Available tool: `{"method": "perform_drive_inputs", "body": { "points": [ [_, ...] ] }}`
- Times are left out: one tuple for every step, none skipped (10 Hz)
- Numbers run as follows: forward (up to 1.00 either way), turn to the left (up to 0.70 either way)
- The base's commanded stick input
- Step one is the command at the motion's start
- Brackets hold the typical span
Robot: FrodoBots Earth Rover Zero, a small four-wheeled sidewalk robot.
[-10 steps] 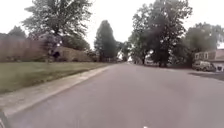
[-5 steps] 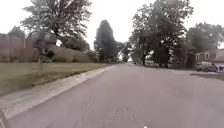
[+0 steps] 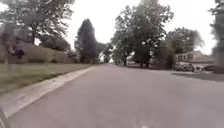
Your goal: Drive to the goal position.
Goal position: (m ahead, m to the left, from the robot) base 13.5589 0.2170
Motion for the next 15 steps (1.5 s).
{"method": "perform_drive_inputs", "body": {
  "points": [
    [0.70,0.00],
    [0.70,0.00],
    [0.70,0.00],
    [0.70,0.00],
    [0.70,0.00],
    [0.70,0.00],
    [0.70,0.00],
    [0.70,0.00],
    [0.70,0.00],
    [0.70,0.00],
    [0.70,0.00],
    [0.70,0.11],
    [0.70,0.35],
    [0.70,0.27],
    [0.70,0.00]
  ]
}}
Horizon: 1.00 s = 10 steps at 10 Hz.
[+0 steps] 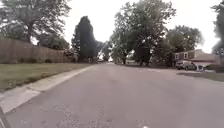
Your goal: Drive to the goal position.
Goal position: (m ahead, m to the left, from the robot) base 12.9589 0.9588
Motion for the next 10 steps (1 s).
{"method": "perform_drive_inputs", "body": {
  "points": [
    [0.70,0.00],
    [0.70,0.00],
    [0.70,0.00],
    [0.70,0.00],
    [0.70,0.00],
    [0.70,0.00],
    [0.70,0.00],
    [0.70,0.00],
    [0.70,0.00],
    [0.70,0.00]
  ]
}}
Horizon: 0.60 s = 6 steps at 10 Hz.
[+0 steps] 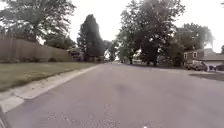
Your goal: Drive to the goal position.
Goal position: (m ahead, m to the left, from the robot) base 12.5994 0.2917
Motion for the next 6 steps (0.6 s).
{"method": "perform_drive_inputs", "body": {
  "points": [
    [0.70,0.00],
    [0.70,0.00],
    [0.70,0.00],
    [0.70,0.00],
    [0.70,0.00],
    [0.70,0.00]
  ]
}}
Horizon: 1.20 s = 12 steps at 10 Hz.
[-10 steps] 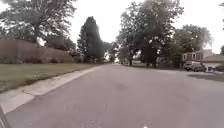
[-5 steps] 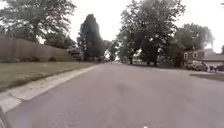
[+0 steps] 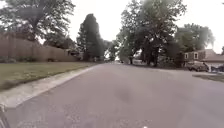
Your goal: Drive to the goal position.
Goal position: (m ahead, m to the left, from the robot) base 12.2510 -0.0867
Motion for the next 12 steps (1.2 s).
{"method": "perform_drive_inputs", "body": {
  "points": [
    [0.70,0.00],
    [0.70,0.00],
    [0.70,0.00],
    [0.70,0.00],
    [0.70,0.00],
    [0.70,0.00],
    [0.70,0.00],
    [0.70,0.00],
    [0.70,0.00],
    [0.70,0.00],
    [0.70,0.00],
    [0.70,0.00]
  ]
}}
